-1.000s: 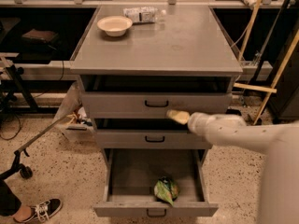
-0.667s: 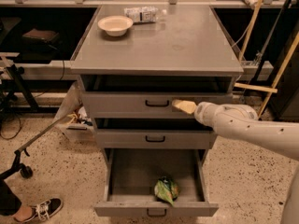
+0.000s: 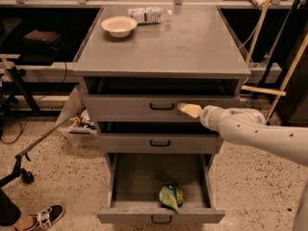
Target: Place green rice chip bag into bottom drawer
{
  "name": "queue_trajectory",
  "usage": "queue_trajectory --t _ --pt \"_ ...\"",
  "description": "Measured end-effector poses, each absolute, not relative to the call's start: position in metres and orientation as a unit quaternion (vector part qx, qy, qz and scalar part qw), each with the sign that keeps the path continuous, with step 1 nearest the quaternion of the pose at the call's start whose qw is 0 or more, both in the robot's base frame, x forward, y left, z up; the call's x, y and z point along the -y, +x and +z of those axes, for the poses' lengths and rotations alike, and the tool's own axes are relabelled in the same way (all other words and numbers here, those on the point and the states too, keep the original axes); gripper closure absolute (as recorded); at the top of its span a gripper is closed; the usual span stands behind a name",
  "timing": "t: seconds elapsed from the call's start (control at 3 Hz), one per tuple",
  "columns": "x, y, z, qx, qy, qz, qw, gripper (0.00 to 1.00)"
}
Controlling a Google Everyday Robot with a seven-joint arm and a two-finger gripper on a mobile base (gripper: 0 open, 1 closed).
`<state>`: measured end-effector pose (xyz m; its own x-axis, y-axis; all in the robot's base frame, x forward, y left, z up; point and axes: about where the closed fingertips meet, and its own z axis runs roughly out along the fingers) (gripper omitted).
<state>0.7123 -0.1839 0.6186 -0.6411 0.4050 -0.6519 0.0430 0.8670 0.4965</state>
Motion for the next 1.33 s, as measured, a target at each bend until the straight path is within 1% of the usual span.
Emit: queue_trajectory --t 0.33,0.67,1.0,1.33 --pt "0.192 0.654 0.632 -0.896 0.105 0.2 0.382 0.0" --pt "0.229 0.559 0.659 -0.923 0.105 0.138 0.343 0.0" --pt "0.256 0.537 0.699 -0.921 0.115 0.105 0.357 0.0" --pt "0.256 0.538 0.699 -0.921 0.115 0.105 0.357 0.0"
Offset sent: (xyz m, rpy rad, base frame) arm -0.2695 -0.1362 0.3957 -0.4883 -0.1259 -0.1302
